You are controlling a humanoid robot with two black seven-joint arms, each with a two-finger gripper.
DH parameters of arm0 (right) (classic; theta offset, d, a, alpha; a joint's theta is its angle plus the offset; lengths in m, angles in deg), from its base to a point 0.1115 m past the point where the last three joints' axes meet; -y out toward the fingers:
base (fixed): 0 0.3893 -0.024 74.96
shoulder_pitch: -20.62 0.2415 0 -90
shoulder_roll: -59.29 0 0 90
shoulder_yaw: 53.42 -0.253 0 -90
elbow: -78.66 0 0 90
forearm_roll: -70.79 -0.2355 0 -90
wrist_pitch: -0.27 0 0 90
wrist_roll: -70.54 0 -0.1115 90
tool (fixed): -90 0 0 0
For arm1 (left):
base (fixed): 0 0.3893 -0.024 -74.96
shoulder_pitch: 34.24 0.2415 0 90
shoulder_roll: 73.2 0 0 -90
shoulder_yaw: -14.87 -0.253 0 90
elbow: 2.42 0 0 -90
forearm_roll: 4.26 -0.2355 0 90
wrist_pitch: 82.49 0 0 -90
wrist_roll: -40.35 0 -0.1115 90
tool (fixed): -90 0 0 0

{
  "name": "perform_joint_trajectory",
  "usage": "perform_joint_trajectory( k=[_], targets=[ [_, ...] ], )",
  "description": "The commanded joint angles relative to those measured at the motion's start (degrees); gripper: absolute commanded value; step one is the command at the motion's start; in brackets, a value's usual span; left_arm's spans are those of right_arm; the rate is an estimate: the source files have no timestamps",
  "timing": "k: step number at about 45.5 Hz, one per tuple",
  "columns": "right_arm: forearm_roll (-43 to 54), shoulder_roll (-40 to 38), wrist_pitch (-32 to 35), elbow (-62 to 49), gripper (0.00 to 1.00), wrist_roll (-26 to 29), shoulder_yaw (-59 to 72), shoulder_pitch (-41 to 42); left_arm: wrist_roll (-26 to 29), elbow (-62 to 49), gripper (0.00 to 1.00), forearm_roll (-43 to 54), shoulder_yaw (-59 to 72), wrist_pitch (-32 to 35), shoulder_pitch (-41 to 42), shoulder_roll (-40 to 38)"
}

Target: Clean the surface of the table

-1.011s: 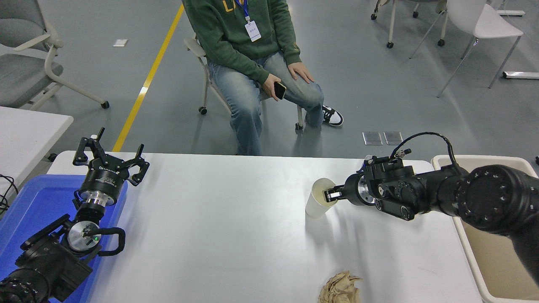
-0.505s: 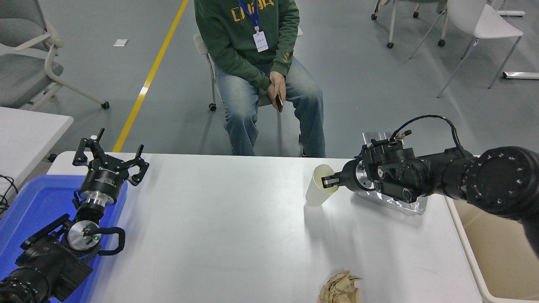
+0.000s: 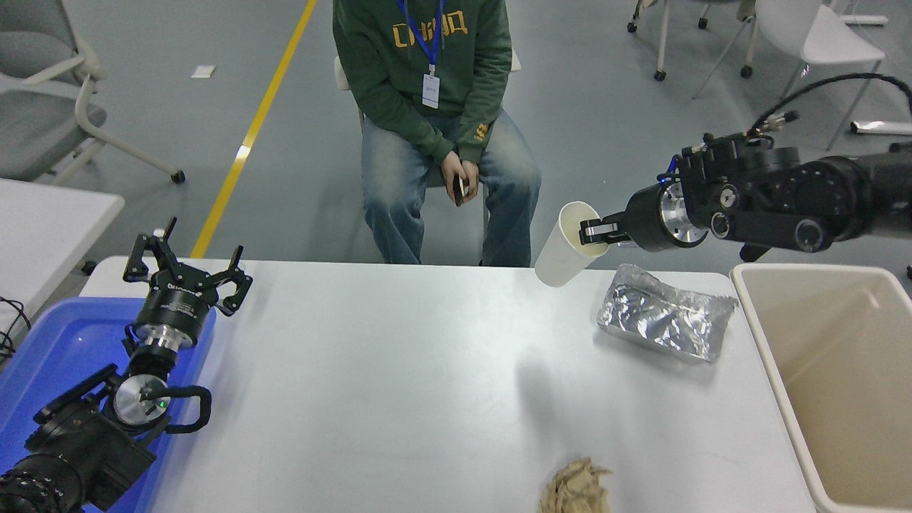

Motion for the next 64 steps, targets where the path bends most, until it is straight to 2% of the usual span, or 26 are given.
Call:
perform_joint_trajectory(
  k=[1, 13, 36, 53, 64],
  targets=[
    [1.72, -9.29, 5.64, 4.47, 0.00, -0.20, -0.20, 8.41, -0.02, 0.01, 1.00, -0.01, 0.00, 0.00, 0.02, 0.01],
    [2.52, -14.65, 11.01, 4.56, 0.00, -0.20, -0.47, 12.37, -0.02, 0.01, 1.00, -0.01, 0.00, 0.00, 0.02, 0.01],
    [2.78, -14.65, 8.90, 1.49, 0.00, -0.03, -0.55, 7.71, -0.02, 0.01, 1.00, -0.01, 0.00, 0.00, 0.02, 0.01],
    [2.69, -14.65, 8.81, -16.43, 0.00, -0.11, -0.73, -2.92, -0.02, 0.01, 1.00, -0.01, 0.00, 0.00, 0.02, 0.01],
    [2.25, -14.04, 6.00, -30.49, 0.00, -0.11, -0.90, -14.25, -0.02, 0.01, 1.00, -0.01, 0.00, 0.00, 0.02, 0.01]
  ],
)
